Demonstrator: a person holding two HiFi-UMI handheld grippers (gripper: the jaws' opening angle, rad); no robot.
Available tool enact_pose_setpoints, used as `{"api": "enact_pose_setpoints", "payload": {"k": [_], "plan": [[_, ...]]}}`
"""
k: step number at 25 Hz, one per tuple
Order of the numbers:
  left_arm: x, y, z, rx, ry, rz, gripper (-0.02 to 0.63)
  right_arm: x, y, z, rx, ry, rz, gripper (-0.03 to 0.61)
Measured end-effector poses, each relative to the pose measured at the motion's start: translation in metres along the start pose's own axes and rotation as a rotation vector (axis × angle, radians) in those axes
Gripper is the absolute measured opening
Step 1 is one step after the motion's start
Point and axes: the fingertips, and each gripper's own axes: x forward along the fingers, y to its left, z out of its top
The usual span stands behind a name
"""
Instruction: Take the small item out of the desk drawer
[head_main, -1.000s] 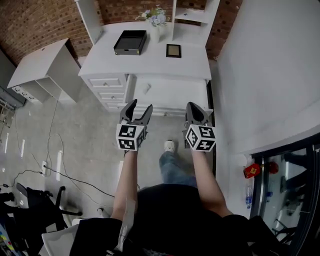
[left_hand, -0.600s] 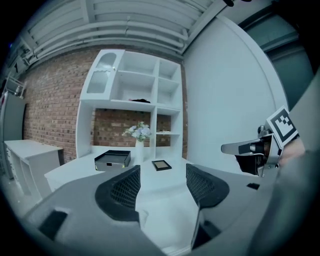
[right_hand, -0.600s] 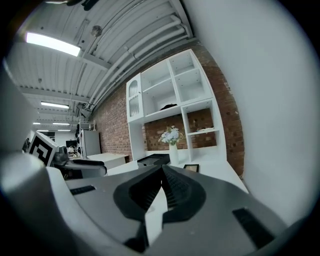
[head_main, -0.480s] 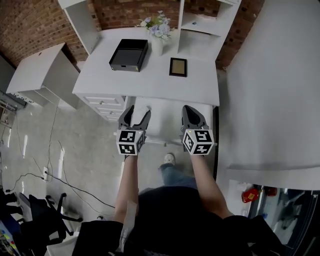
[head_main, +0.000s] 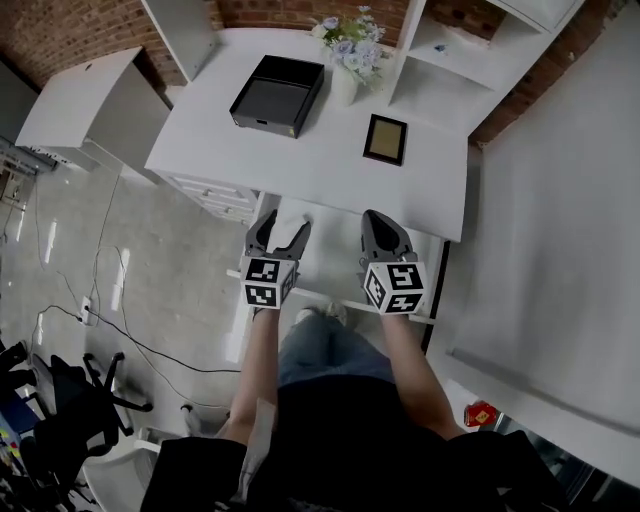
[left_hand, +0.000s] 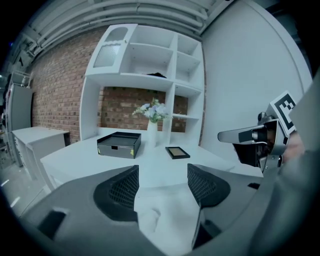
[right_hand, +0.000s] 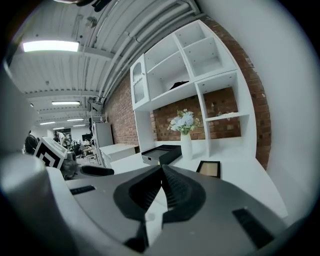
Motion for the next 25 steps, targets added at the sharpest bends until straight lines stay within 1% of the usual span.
{"api": "enact_pose_setpoints", "payload": {"k": [4, 7, 10, 14, 20, 22, 25], "plan": [[0.016, 0.007, -0.008, 0.0, 0.055, -0.015, 0.276, 0.014, 0.001, -0.003, 0.005, 0.023, 0.007, -0.002], [0.027, 0.009, -0.019, 0.03, 0.117, -0.036, 0.276, 0.021, 0.001, -0.01, 0.001, 0.047, 0.012, -0.002], [0.041, 0.01, -0.041, 0.086, 0.205, -0.069, 0.276, 0.026, 0.003, -0.019, -0.003, 0.073, 0.027, -0.002], [0.061, 0.013, -0.08, 0.181, 0.359, -0.119, 0.276, 0.031, 0.008, -0.034, -0.022, 0.116, 0.054, -0.002], [0.083, 0.02, -0.135, 0.278, 0.567, -0.182, 0.276, 0.036, 0.009, -0.063, -0.013, 0.187, 0.077, -0.002], [0.091, 0.022, -0.151, 0.317, 0.618, -0.193, 0.276, 0.037, 0.007, -0.072, -0.014, 0.211, 0.085, -0.002], [0.102, 0.024, -0.164, 0.381, 0.666, -0.204, 0.276, 0.039, 0.005, -0.084, -0.008, 0.24, 0.094, -0.002]]}}
